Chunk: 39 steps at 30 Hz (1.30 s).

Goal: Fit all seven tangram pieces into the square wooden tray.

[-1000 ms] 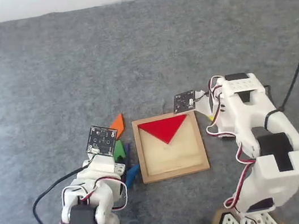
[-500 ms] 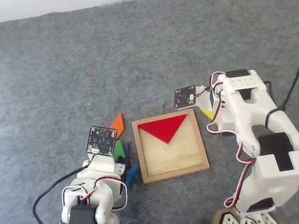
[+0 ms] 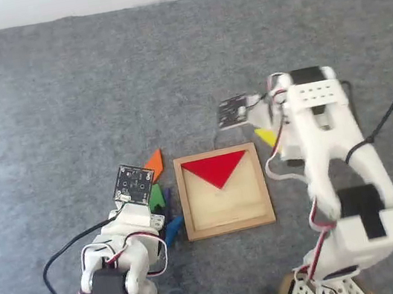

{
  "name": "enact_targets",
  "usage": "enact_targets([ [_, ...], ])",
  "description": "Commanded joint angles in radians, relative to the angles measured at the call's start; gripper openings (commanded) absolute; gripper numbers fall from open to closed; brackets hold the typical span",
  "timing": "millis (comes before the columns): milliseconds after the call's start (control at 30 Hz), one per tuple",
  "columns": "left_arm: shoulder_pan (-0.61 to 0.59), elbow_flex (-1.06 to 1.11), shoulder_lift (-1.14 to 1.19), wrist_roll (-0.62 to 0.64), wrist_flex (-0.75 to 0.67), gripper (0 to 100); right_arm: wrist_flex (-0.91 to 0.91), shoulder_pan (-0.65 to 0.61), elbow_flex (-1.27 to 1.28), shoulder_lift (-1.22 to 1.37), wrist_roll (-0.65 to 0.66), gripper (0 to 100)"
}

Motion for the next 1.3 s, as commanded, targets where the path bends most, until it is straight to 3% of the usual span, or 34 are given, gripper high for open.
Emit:
enact_targets([
  [0, 0.002, -0.013, -0.021, -0.002, 0.005, 9, 0.036, -0.162, -0.018, -0.143, -0.009, 27.0],
  [133, 0.002, -0.013, -0.021, -0.002, 0.005, 9, 0.022, -0.32, 0.04, -0.174, 0.009, 27.3],
  [267, 0.002, -0.013, -0.021, -0.002, 0.005, 9, -0.065, -0.4, 0.1, -0.139, 0.075, 27.1],
  [433, 0.002, -0.013, -0.021, -0.002, 0.005, 9, -0.148, -0.406, 0.117, -0.058, 0.141, 27.0],
  [900, 0.002, -0.013, -0.021, -0.002, 0.005, 9, -0.15, -0.414, 0.198, -0.019, 0.459, 27.0],
  [1167, 0.002, -0.013, -0.021, -0.002, 0.005, 9, -0.157, -0.529, 0.186, -0.019, 0.48, 27.0],
  [1267, 0.002, -0.013, -0.021, -0.002, 0.005, 9, -0.153, -0.552, 0.17, -0.019, 0.546, 27.0],
])
